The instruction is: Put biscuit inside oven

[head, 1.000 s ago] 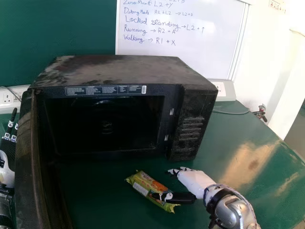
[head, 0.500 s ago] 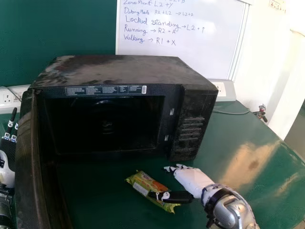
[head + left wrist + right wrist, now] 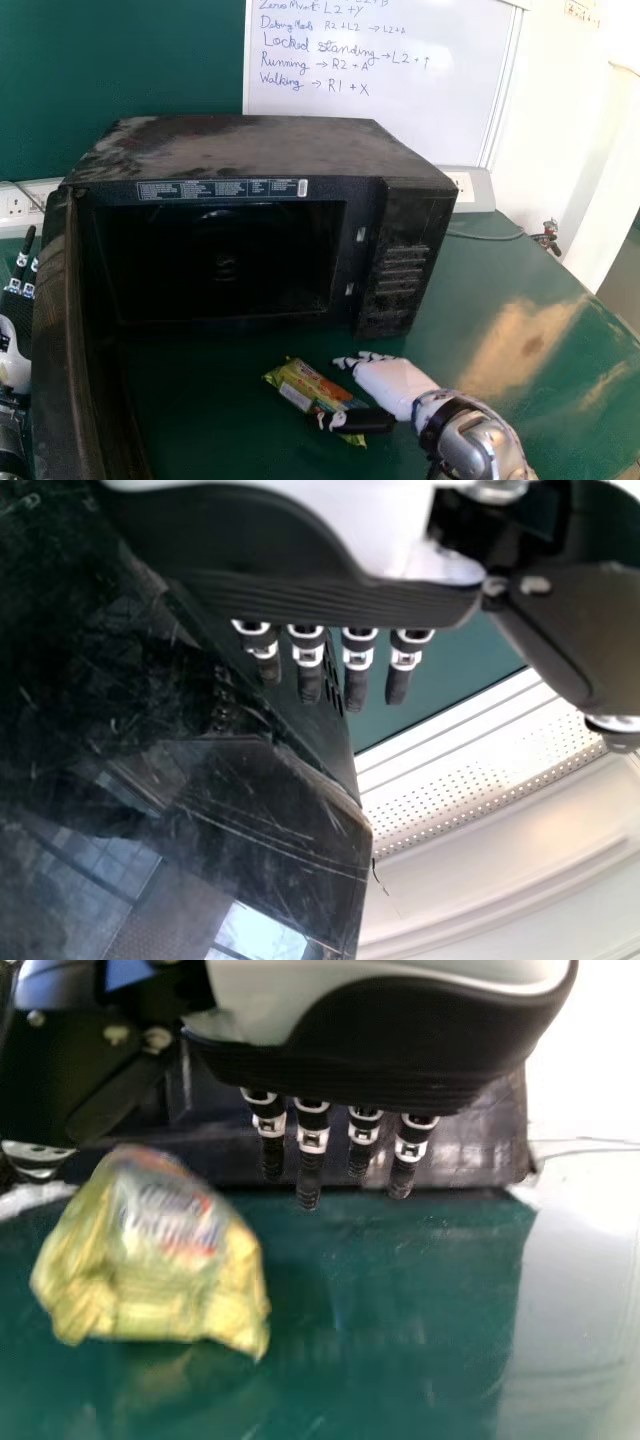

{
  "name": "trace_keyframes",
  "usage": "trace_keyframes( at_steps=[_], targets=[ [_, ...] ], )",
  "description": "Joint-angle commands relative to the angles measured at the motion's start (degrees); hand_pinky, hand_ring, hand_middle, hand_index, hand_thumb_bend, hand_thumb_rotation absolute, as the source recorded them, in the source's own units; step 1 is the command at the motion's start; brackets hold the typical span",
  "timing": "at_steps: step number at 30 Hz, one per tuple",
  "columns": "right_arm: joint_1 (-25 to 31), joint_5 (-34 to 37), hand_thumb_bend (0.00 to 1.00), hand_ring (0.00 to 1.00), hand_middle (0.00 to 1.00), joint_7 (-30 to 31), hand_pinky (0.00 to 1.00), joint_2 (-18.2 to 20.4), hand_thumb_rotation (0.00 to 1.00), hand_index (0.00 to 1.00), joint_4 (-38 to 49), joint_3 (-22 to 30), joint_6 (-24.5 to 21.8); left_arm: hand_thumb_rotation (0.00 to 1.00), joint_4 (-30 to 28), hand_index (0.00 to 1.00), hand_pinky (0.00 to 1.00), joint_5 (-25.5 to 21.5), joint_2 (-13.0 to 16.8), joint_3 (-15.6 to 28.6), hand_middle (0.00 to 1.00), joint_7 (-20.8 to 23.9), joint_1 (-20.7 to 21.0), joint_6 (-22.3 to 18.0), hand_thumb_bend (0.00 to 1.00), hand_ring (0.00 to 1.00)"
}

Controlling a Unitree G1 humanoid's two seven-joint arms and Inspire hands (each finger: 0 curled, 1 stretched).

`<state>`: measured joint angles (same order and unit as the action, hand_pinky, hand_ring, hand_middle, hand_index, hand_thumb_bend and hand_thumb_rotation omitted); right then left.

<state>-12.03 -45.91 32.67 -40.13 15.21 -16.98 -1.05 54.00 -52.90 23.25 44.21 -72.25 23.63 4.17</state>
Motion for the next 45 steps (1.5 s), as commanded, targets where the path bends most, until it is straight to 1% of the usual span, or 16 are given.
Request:
trace_keyframes(
  at_steps=[1,4,6,13,15,17,19,21,23,26,30,33,36,39,43,45],
  targets=[
    [-1.5,-1.2,1.0,0.87,0.87,0.7,0.93,0.2,0.57,0.97,0.4,-0.5,0.4,1.0,1.9,1.0,0.0,0.2,-2.8,0.4,0.75,0.1,-3.0,0.8,0.04,0.18],
    [-2.1,-2.2,1.0,0.87,0.87,0.6,0.92,0.0,0.56,0.96,0.0,-0.8,1.3,1.0,2.4,1.0,0.0,0.1,-2.6,0.4,0.76,-1.3,-2.8,1.2,0.02,0.15],
    [-2.6,-2.5,1.0,0.87,0.86,1.0,0.91,-0.2,0.56,0.96,-0.5,-1.0,2.0,1.0,2.3,1.0,0.0,0.1,-2.8,0.4,0.75,-0.9,-2.8,1.0,0.0,0.18],
    [-3.3,-3.9,1.0,0.86,0.86,2.6,0.91,0.1,0.53,0.95,-0.7,-1.6,2.8,1.0,2.0,1.0,0.0,0.1,-3.0,0.4,0.73,-0.4,-2.8,1.2,0.03,0.21],
    [-3.5,-4.5,1.0,0.86,0.86,3.0,0.91,0.2,0.52,0.95,-0.9,-2.1,3.3,1.0,2.0,1.0,0.0,0.3,-3.1,0.4,0.73,-0.3,-2.8,0.4,0.03,0.21],
    [-4.0,-4.9,1.0,0.87,0.85,3.7,0.92,0.2,0.52,0.95,-1.1,-2.6,3.7,1.0,2.1,1.0,0.0,0.4,-3.2,0.4,0.74,-0.2,-2.8,-0.1,0.05,0.22],
    [-4.5,-5.3,1.0,0.87,0.86,4.4,0.94,0.3,0.53,0.96,-1.4,-3.0,3.8,1.0,1.9,1.0,0.0,0.3,-3.3,0.4,0.74,-0.3,-2.9,0.1,0.05,0.23],
    [-5.0,-5.9,1.0,0.87,0.86,4.7,0.94,0.5,0.53,0.96,-1.7,-3.4,3.9,1.0,1.6,1.0,0.0,0.3,-3.4,0.3,0.74,-0.1,-3.0,0.1,0.03,0.22],
    [-5.5,-6.5,1.0,0.87,0.86,5.4,0.95,0.6,0.53,0.96,-1.8,-3.8,3.8,1.0,1.7,1.0,0.0,0.2,-3.3,0.2,0.74,-0.5,-2.9,0.4,0.05,0.21],
    [-6.1,-7.6,1.0,0.87,0.86,6.4,0.96,0.7,0.52,0.96,-1.9,-4.4,3.7,1.0,1.2,1.0,0.0,0.2,-3.4,0.2,0.74,-0.3,-3.1,0.6,0.02,0.18],
    [-6.6,-10.1,1.0,0.87,0.86,8.1,0.95,1.2,0.47,0.96,-1.4,-4.7,2.2,1.0,1.7,1.0,0.0,0.0,-3.3,0.3,0.77,-1.2,-2.8,0.6,0.04,0.15],
    [-6.5,-11.9,1.0,0.85,0.86,8.5,0.93,1.5,0.42,0.95,-0.8,-4.3,1.2,1.0,1.8,1.0,0.0,0.2,-3.3,0.3,0.75,-0.4,-2.8,0.6,0.05,0.2],
    [-6.2,-13.9,1.0,0.84,0.85,8.7,0.92,1.6,0.37,0.93,-0.4,-3.8,-0.1,1.0,1.2,1.0,0.0,0.2,-3.4,0.3,0.74,0.6,-3.0,0.9,0.01,0.22],
    [-6.1,-16.5,1.0,0.83,0.85,8.9,0.93,1.8,0.35,0.93,-0.1,-3.9,-1.2,1.0,0.9,1.0,0.0,0.4,-3.5,0.2,0.73,1.0,-3.1,0.5,0.05,0.23],
    [-5.2,-20.7,1.0,0.82,0.84,8.1,0.91,2.4,0.35,0.92,0.5,-4.6,-2.0,1.0,1.1,1.0,0.0,0.3,-3.3,0.2,0.74,0.4,-3.0,0.9,0.0,0.22],
    [-4.8,-23.3,1.0,0.83,0.85,8.3,0.92,3.0,0.34,0.91,0.8,-5.0,-2.7,1.0,1.3,1.0,0.0,0.3,-3.3,0.2,0.74,0.2,-2.9,0.8,0.03,0.23]
  ],
)
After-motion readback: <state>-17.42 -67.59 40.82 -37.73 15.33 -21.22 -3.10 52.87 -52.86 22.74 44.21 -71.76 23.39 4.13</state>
